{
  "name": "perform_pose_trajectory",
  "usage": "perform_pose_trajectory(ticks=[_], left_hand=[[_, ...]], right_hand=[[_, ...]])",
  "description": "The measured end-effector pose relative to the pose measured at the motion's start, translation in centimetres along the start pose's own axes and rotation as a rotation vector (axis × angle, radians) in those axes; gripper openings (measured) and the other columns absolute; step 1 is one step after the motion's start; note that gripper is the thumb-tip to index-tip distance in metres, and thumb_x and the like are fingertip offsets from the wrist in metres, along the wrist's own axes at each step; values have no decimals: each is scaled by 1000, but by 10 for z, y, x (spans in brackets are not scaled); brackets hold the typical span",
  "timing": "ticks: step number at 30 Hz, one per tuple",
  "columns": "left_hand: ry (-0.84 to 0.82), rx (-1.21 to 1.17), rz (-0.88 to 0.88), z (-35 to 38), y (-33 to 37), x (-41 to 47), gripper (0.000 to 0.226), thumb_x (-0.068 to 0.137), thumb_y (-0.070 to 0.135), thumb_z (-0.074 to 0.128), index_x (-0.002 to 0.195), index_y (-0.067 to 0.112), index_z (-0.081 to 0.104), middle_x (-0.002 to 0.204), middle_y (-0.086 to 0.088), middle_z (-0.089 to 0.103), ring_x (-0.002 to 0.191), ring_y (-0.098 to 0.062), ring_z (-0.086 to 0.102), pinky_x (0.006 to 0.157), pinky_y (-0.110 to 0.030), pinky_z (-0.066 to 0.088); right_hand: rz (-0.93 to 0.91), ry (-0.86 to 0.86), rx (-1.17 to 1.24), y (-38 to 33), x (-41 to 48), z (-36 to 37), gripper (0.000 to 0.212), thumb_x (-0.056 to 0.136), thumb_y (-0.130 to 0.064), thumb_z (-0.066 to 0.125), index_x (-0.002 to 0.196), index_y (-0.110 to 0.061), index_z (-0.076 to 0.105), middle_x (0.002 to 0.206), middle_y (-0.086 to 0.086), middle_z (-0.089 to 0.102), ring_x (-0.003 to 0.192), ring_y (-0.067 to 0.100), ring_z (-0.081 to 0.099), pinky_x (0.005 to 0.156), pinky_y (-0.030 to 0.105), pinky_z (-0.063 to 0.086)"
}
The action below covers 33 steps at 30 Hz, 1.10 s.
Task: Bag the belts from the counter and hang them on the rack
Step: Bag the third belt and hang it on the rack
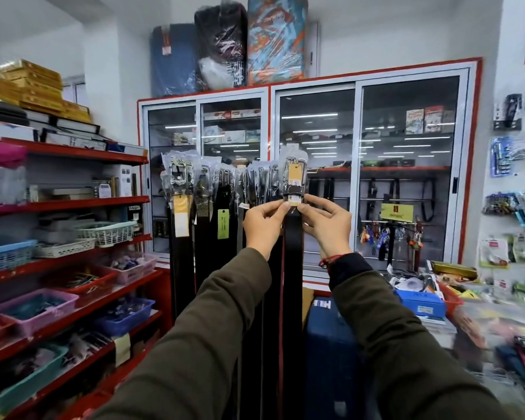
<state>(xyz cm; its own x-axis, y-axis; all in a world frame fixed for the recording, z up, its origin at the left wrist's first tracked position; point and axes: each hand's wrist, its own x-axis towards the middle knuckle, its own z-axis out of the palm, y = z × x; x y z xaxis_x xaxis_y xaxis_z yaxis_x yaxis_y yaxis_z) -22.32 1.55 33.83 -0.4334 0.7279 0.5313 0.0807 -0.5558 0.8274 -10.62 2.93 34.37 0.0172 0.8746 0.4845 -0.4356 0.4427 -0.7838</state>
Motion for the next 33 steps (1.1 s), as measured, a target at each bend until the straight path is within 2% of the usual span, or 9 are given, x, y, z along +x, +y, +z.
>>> perform_pose_trajectory(ticks=[5, 10, 16, 21, 24, 26, 29, 31, 33], left_hand=[[-2, -9, -24, 6, -3, 0, 33, 92, 18, 72, 121, 2, 72, 115, -17, 76, 110, -29, 72, 90, -48, 62], [17, -55, -27, 11, -5, 1, 33, 92, 16, 72, 121, 0, 71, 111, -16, 76, 98, -23, 72, 79, -37, 63], [58, -91, -36, 12, -11, 5, 30, 89, 15, 76, 114, -1, 75, 101, -17, 78, 86, -20, 73, 57, -20, 61], [69, -51, -26, 7, -15, 9, 30, 86, 19, 79, 111, 3, 77, 93, -10, 78, 88, -23, 75, 56, -20, 61], [80, 176, 87, 1, -17, 11, 33, 87, 26, 77, 116, 9, 76, 93, -4, 77, 85, -13, 72, 68, -28, 65], [83, 371, 222, -5, -18, 11, 36, 92, 24, 71, 126, 13, 70, 103, 1, 73, 91, -11, 69, 89, -34, 61], [-8, 592, 432, -15, -26, 13, 62, 96, 19, 63, 153, 21, 39, 144, -4, 46, 128, -15, 52, 113, -27, 42], [-91, 758, 591, -24, -30, 18, 75, 97, 17, 60, 160, 26, 21, 163, -3, 22, 150, -19, 30, 119, -28, 28], [-152, 955, 736, -33, -33, 26, 82, 96, 18, 59, 163, 24, 11, 171, 0, 3, 159, -23, 10, 122, -30, 23]], right_hand=[[-2, 28, -76, 5, 8, -5, 32, 84, -2, 72, 116, -4, 71, 104, 23, 75, 102, 32, 73, 88, 46, 60], [-8, 20, -93, 6, 17, -7, 30, 83, -3, 74, 113, -5, 73, 101, 20, 76, 94, 28, 75, 72, 33, 62], [1, 0, -102, 12, 27, -8, 26, 85, -5, 73, 111, -3, 74, 83, 10, 74, 64, 8, 70, 57, 21, 55], [-5, -31, -109, 16, 26, -8, 27, 87, -5, 71, 114, -1, 71, 93, 15, 75, 75, 15, 72, 59, 22, 58], [-144, -43, -295, 23, 23, -9, 31, 90, -6, 66, 121, -5, 67, 110, 15, 73, 87, 17, 73, 69, 25, 62], [-335, -43, -576, 30, 19, -12, 41, 94, -12, 59, 135, -14, 58, 131, 7, 63, 107, 18, 68, 91, 31, 58], [-582, -142, -887, 42, 16, -19, 56, 101, -19, 46, 154, -23, 31, 160, -2, 28, 146, 16, 34, 120, 30, 28], [-686, -219, -1072, 50, 20, -23, 61, 103, -25, 42, 158, -25, 17, 167, -7, 10, 155, 17, 8, 125, 34, 14], [-733, -281, -1156, 56, 27, -25, 63, 104, -29, 40, 159, -25, 11, 168, -8, 2, 156, 17, -4, 127, 38, 10]])
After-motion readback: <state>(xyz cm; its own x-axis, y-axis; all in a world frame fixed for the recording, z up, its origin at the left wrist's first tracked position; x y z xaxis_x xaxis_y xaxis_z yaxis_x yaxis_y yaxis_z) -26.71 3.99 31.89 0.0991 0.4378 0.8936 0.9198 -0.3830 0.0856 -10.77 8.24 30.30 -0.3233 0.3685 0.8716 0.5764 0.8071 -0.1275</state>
